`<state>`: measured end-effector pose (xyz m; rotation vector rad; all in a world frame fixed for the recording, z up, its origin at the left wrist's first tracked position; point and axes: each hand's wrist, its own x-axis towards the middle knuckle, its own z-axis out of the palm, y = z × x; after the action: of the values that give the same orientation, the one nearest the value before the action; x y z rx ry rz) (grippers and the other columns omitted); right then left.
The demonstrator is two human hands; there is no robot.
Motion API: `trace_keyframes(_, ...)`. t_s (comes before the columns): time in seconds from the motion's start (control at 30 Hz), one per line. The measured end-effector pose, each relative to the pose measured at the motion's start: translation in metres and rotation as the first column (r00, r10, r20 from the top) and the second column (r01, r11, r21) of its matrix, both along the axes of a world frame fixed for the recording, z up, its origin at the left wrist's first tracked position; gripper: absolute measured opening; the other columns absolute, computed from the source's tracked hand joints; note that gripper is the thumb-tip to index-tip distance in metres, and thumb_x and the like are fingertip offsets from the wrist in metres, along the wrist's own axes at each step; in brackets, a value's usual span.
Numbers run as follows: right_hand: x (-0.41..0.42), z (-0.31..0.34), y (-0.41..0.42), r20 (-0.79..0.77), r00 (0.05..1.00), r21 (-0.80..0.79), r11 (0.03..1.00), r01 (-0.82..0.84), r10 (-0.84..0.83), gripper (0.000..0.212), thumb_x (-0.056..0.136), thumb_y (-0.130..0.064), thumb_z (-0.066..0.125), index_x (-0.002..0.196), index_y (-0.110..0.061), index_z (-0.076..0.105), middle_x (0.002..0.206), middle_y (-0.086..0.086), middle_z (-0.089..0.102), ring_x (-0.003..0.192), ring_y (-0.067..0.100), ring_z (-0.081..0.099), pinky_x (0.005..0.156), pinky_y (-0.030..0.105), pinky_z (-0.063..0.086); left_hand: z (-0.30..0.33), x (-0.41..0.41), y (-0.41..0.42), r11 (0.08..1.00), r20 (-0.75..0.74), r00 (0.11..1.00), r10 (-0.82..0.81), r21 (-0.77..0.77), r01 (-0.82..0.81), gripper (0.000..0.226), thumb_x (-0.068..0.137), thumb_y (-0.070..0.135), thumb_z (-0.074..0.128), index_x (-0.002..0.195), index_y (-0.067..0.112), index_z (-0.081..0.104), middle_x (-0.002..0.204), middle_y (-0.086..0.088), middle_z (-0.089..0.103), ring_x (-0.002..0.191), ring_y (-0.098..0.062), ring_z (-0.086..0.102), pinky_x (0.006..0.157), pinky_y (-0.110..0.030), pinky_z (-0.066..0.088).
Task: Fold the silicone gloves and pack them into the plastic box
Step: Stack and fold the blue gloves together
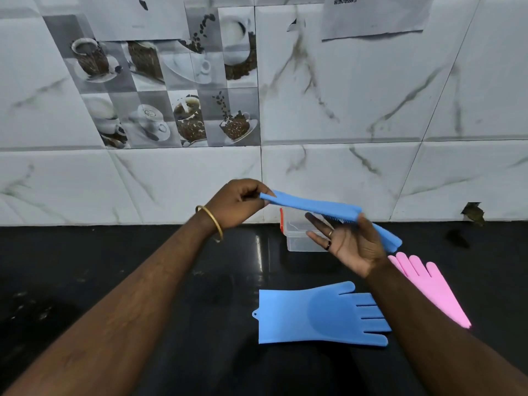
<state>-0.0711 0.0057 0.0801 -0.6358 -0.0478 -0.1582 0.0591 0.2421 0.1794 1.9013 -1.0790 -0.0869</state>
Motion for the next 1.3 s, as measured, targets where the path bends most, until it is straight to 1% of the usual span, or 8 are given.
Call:
trace_keyframes(0.17, -0.019, -0.001, 0.003, 0.117, 0.986, 0.146, 0.984, 0.098, -0.116, 0.11, 0.048, -0.068, 0.081, 0.138, -0.019, 0.041, 0.148, 0.019, 0.044, 0.135, 0.046, 0.041, 0.102, 0.078, 0.028, -0.061, -0.012, 0.004, 0.966, -0.447, 0.894, -0.002, -0.234, -0.114, 0.022, 0.085, -0.005, 0.061, 0.102, 0.004, 0.071, 0.11, -0.013, 0.07, 0.102, -0.021, 0.064, 0.09, -0.027, 0.054)
trace_keyframes(0.33, -0.026, -0.002, 0.012, -0.017, 0.989, 0.181, 0.972, 0.147, -0.147, 0.063, 0.081, -0.054, 0.059, 0.132, -0.019, 0.048, 0.144, 0.016, 0.046, 0.133, 0.039, 0.047, 0.101, 0.064, 0.04, -0.124, -0.043, -0.012, 0.685, -0.907, 0.343, -0.244, -0.412, -0.601, 0.019, 0.088, 0.008, 0.054, 0.091, -0.007, 0.065, 0.093, -0.02, 0.072, 0.082, -0.023, 0.072, 0.069, -0.032, 0.06)
trace_keyframes(0.43, -0.034, -0.01, 0.015, -0.053, 0.986, 0.103, 0.982, 0.16, -0.155, 0.07, 0.072, -0.041, 0.07, 0.136, -0.02, 0.048, 0.139, 0.013, 0.049, 0.127, 0.036, 0.049, 0.108, 0.058, 0.027, -0.149, -0.059, -0.018, 0.773, -0.978, 0.168, -0.128, -0.204, -0.6, 0.021, 0.082, -0.009, 0.063, 0.102, -0.001, 0.061, 0.087, -0.019, 0.07, 0.067, -0.022, 0.072, 0.062, -0.029, 0.061)
trace_keyframes(0.63, -0.057, -0.029, 0.012, -0.078, 0.98, 0.094, 0.977, 0.19, -0.183, 0.084, 0.056, -0.04, 0.085, 0.133, -0.02, 0.057, 0.135, 0.01, 0.056, 0.126, 0.032, 0.053, 0.108, 0.054, 0.033, -0.163, -0.059, -0.005, 0.978, -0.997, -0.017, -0.074, -0.069, -0.198, 0.041, 0.083, -0.012, 0.06, 0.121, 0.004, 0.055, 0.102, -0.021, 0.072, 0.079, -0.029, 0.073, 0.069, -0.039, 0.062)
trace_keyframes(0.8, -0.085, -0.05, -0.004, -0.128, 0.97, 0.146, 0.963, 0.225, -0.207, 0.093, 0.06, -0.065, 0.075, 0.14, -0.023, 0.051, 0.142, 0.007, 0.055, 0.133, 0.029, 0.05, 0.106, 0.055, 0.039, -0.167, -0.052, 0.005, 0.995, -0.998, 0.053, -0.027, -0.032, -0.09, 0.038, 0.079, -0.018, 0.062, 0.114, -0.002, 0.061, 0.108, -0.021, 0.071, 0.092, -0.028, 0.072, 0.08, -0.036, 0.06)
trace_keyframes(0.9, -0.097, -0.065, -0.015, -0.227, 0.952, 0.222, 0.941, 0.255, -0.205, 0.086, 0.058, -0.086, 0.065, 0.123, -0.03, 0.066, 0.133, -0.002, 0.063, 0.126, 0.024, 0.056, 0.103, 0.051, 0.043, -0.172, -0.053, 0.011, 0.995, -0.971, 0.235, 0.047, 0.025, -0.093, 0.052, 0.071, -0.019, 0.071, 0.118, 0.0, 0.063, 0.109, -0.02, 0.071, 0.095, -0.029, 0.072, 0.073, -0.036, 0.061)
trace_keyframes(1.03, -0.108, -0.089, -0.021, -0.382, 0.898, 0.21, 0.926, 0.314, -0.218, 0.05, 0.084, -0.057, 0.056, 0.117, -0.024, 0.072, 0.123, 0.005, 0.069, 0.11, 0.029, 0.067, 0.085, 0.051, 0.054, -0.187, -0.062, 0.013, 0.992, -0.876, 0.465, 0.127, 0.124, -0.037, 0.07, 0.066, -0.009, 0.081, 0.126, 0.019, 0.059, 0.114, -0.011, 0.067, 0.089, -0.023, 0.073, 0.066, -0.034, 0.06)
trace_keyframes(1.3, -0.116, -0.113, -0.018, -0.525, 0.829, 0.186, 0.924, 0.334, -0.194, 0.045, 0.087, -0.036, 0.043, 0.125, -0.02, 0.061, 0.112, 0.007, 0.073, 0.093, 0.028, 0.072, 0.077, 0.046, 0.057, -0.226, -0.072, 0.02, 0.977, -0.669, 0.725, 0.165, 0.213, -0.026, 0.09, 0.065, -0.001, 0.084, 0.142, 0.02, 0.043, 0.14, -0.002, 0.039, 0.079, -0.017, 0.062, 0.061, -0.03, 0.058)
